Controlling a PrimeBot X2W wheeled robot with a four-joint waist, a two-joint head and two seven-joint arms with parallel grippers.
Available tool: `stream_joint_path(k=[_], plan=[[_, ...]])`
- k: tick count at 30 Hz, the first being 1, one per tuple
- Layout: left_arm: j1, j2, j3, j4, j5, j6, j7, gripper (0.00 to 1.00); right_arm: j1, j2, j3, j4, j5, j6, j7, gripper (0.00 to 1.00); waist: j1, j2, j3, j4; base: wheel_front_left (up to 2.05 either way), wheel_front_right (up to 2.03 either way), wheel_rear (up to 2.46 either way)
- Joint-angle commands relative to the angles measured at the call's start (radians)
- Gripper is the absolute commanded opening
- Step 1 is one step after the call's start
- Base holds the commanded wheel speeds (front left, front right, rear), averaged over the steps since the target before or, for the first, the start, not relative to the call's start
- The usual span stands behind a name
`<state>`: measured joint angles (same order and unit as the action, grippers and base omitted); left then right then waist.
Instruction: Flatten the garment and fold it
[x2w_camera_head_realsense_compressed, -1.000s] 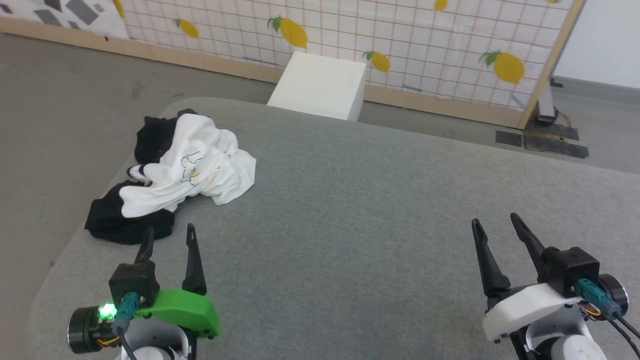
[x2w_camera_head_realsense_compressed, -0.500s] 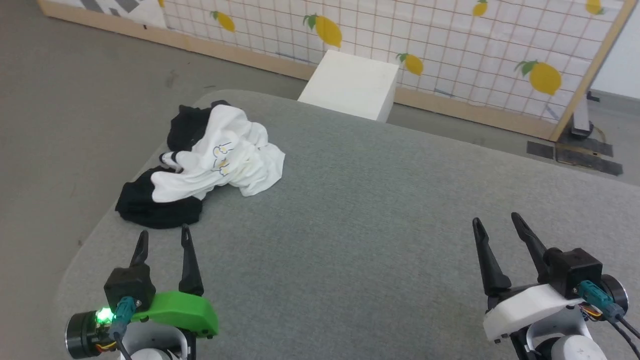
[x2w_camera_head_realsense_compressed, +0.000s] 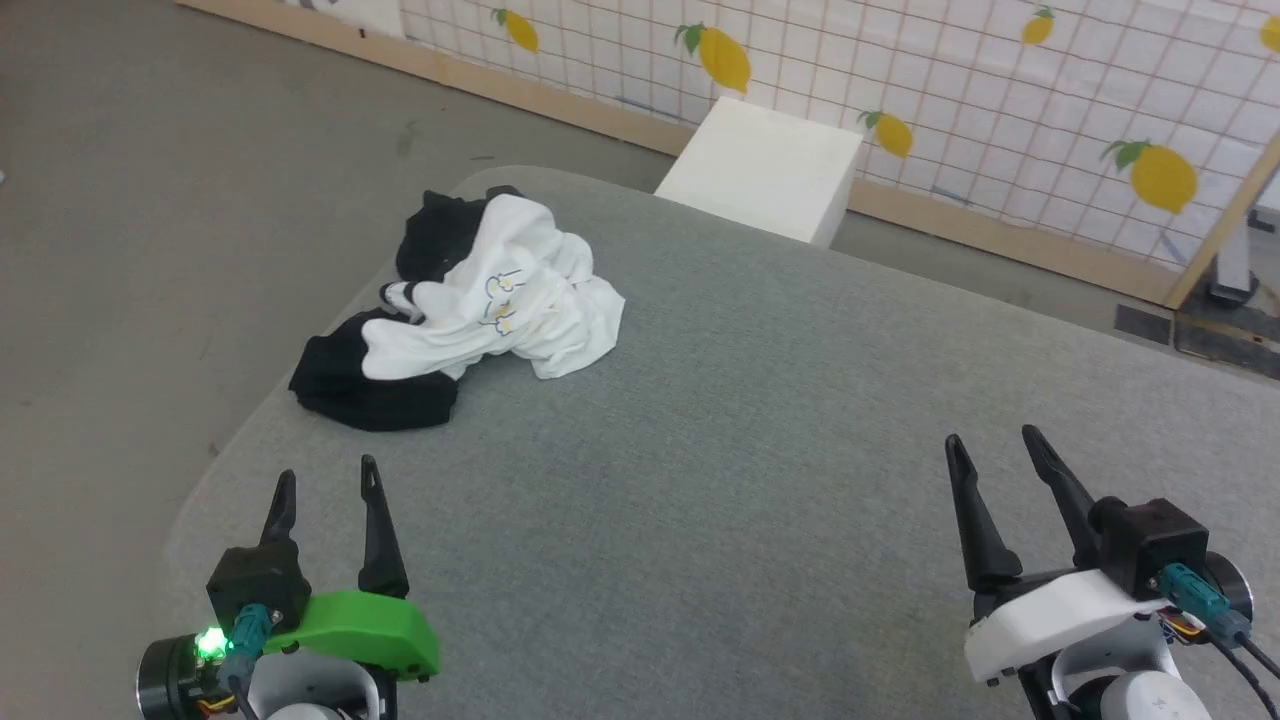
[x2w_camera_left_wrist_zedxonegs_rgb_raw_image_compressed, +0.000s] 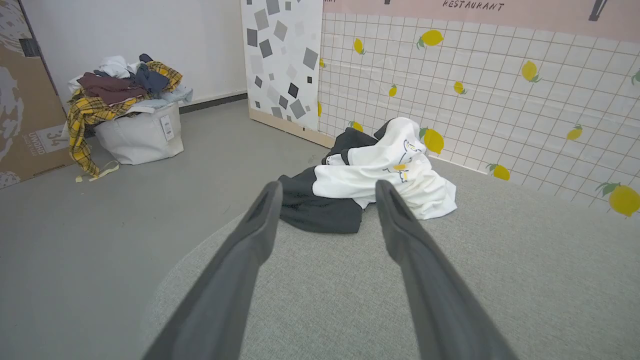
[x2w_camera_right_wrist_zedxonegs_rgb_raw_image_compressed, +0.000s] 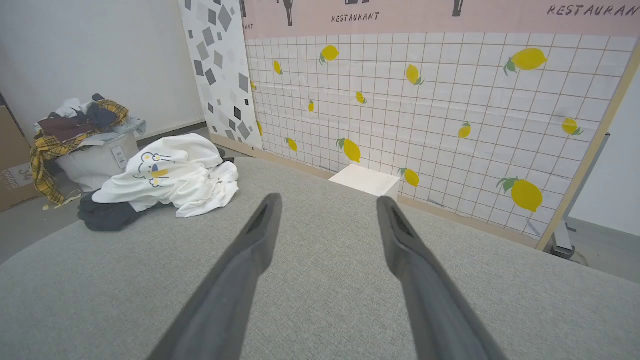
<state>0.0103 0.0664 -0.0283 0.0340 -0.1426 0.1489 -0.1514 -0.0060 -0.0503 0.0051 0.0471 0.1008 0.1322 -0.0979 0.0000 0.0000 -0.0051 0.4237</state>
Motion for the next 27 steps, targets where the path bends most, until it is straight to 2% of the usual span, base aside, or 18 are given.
stream_joint_path(k=[1, 27], plan=[[0.016, 0.007, -0.003, 0.004, -0.005, 0.01, -0.011, 1.0, 0.0, 0.0, 0.002, 0.004, 0.012, -0.001, -0.013, 1.0, 0.0, 0.0, 0.0, 0.016, -0.02, -0.02, -0.02], [0.029, 0.027, -0.017, 0.018, -0.064, 0.07, -0.061, 1.0, 0.004, 0.0, 0.008, 0.029, 0.052, -0.001, -0.046, 1.0, 0.0, 0.0, -0.015, 0.159, -0.01, -0.01, -0.01]])
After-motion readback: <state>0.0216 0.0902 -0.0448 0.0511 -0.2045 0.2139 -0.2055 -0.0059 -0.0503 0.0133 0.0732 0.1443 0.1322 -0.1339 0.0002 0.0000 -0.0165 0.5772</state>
